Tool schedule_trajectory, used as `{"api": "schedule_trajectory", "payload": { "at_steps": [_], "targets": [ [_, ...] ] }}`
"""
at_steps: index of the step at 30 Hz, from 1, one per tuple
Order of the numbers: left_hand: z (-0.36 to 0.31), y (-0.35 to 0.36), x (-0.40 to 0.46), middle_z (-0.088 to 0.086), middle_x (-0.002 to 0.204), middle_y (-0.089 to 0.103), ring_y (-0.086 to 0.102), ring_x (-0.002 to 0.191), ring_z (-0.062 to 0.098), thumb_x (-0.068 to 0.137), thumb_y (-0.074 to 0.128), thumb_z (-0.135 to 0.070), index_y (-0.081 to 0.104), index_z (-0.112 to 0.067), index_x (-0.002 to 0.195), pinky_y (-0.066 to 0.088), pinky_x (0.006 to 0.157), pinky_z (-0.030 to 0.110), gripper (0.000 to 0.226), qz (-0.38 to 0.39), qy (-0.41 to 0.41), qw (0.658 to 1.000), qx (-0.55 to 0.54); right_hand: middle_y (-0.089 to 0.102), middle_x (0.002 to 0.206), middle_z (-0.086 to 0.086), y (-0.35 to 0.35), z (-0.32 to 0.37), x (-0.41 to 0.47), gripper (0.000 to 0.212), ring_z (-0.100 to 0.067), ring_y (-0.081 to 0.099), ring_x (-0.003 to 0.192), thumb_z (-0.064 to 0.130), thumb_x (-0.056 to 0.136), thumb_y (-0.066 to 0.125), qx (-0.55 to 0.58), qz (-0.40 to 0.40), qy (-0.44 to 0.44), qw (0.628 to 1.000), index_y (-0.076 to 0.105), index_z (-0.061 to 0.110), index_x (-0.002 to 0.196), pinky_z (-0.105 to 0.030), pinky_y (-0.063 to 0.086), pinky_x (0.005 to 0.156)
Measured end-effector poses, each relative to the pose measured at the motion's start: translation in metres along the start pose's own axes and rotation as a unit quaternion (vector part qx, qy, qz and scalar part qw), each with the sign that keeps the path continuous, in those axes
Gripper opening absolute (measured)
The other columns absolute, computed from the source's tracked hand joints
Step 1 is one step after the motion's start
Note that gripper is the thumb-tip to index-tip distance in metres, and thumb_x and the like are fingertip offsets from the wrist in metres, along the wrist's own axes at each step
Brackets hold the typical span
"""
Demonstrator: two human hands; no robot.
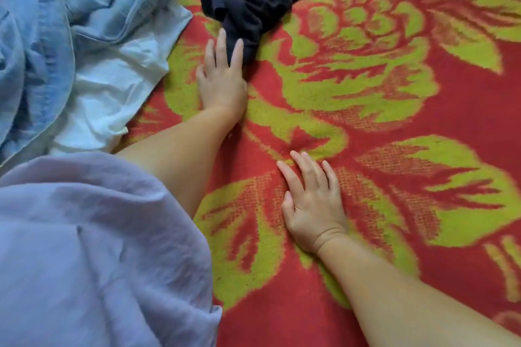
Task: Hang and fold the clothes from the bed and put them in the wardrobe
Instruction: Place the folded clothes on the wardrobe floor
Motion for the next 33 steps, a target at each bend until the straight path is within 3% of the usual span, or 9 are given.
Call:
{"api": "schedule_trajectory", "payload": {
  "at_steps": [4,12,17,19,22,24,27,30,33],
  "targets": [
    [-0.001,-0.013,0.035,0.016,0.116,0.056,0.048,0.109,0.035,0.089,0.036,0.002,0.054,-0.007,0.113,0.034,0.079,0.041,0.032,0.029,0.090,0.996,0.000,0.046,0.145,-0.009,0.000,-0.002,0.003,0.055,-0.025,0.041,0.136,0.031,0.085,0.034,-0.005,0.010,-0.001,1.000,0.053,0.018,0.135,-0.047,0.020,0.110],
    [0.012,-0.012,-0.106,0.022,0.082,0.065,0.061,0.073,0.042,0.089,0.048,-0.007,0.058,-0.001,0.091,0.030,0.058,0.040,0.011,-0.009,0.111,0.993,-0.045,0.046,0.145,-0.008,0.001,-0.005,0.004,0.057,-0.025,0.041,0.136,0.032,0.086,0.029,0.018,-0.009,0.004,1.000,0.053,0.018,0.135,-0.044,0.015,0.113],
    [0.026,-0.030,-0.218,0.005,0.043,0.055,0.053,0.033,0.026,0.053,0.084,-0.013,0.059,-0.012,0.060,0.029,0.039,0.021,0.026,0.012,0.158,0.986,0.052,0.028,0.156,-0.003,0.005,-0.008,0.002,0.059,-0.019,0.021,0.146,0.035,0.092,0.020,0.012,0.027,0.019,0.999,0.035,0.021,0.148,-0.042,0.004,0.118],
    [0.034,-0.038,-0.269,0.003,0.049,0.060,0.058,0.039,0.022,0.055,0.084,-0.022,0.062,-0.016,0.065,0.030,0.040,0.019,0.025,0.061,0.158,0.982,0.088,0.013,0.161,0.000,0.005,0.004,-0.019,0.056,-0.016,0.008,0.148,0.030,0.098,0.029,-0.002,0.087,0.048,0.995,0.019,0.019,0.153,-0.043,-0.001,0.119],
    [0.042,-0.048,-0.342,0.008,0.098,0.069,0.067,0.088,0.030,0.092,0.043,-0.023,0.057,-0.016,0.104,0.036,0.060,0.029,0.019,0.248,0.104,0.958,0.103,-0.002,0.162,0.000,-0.009,0.042,-0.083,0.070,-0.016,-0.001,0.149,0.024,0.096,0.039,-0.001,0.202,0.054,0.978,0.001,0.018,0.154,-0.045,0.004,0.119],
    [0.036,-0.069,-0.378,0.012,0.110,0.066,0.063,0.101,0.034,0.094,0.032,-0.022,0.056,-0.014,0.109,0.043,0.071,0.035,0.029,0.331,0.088,0.936,0.083,-0.002,0.161,0.000,-0.034,0.071,-0.123,0.081,-0.016,0.000,0.149,0.026,0.093,0.045,0.029,0.274,0.000,0.961,-0.009,0.024,0.153,-0.047,0.006,0.119],
    [0.018,-0.144,-0.396,0.010,0.113,0.065,0.060,0.106,0.033,0.093,0.035,-0.029,0.056,-0.018,0.112,0.045,0.080,0.037,0.031,0.308,0.071,0.949,0.018,0.003,0.161,-0.004,-0.089,0.113,-0.151,0.076,-0.016,-0.002,0.149,0.027,0.090,0.049,0.063,0.320,-0.076,0.942,0.006,0.029,0.153,-0.046,0.002,0.118],
    [0.006,-0.246,-0.382,0.008,0.107,0.066,0.059,0.101,0.031,0.091,0.038,-0.029,0.056,-0.021,0.109,0.041,0.073,0.034,0.027,0.217,0.061,0.972,-0.068,0.032,0.148,-0.010,-0.175,0.134,-0.144,0.041,-0.023,0.029,0.138,0.025,0.087,0.049,0.107,0.198,-0.043,0.973,0.047,0.023,0.128,-0.034,0.022,0.114],
    [-0.005,-0.365,-0.372,0.012,0.087,0.065,0.058,0.086,0.035,0.088,0.042,-0.027,0.049,-0.019,0.078,0.031,0.062,0.033,0.014,0.134,0.079,0.977,-0.148,0.051,0.111,-0.003,-0.279,0.141,-0.125,0.024,-0.026,0.053,0.104,0.019,0.085,0.051,0.097,0.078,-0.067,0.990,0.054,0.020,0.109,-0.031,0.040,0.088]
  ]
}}
Point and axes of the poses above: each hand's wrist, its own x-axis towards the middle knuckle, its own y-axis out of the palm, z = x × y, the point moved 1 cm from there along x, towards the middle knuckle
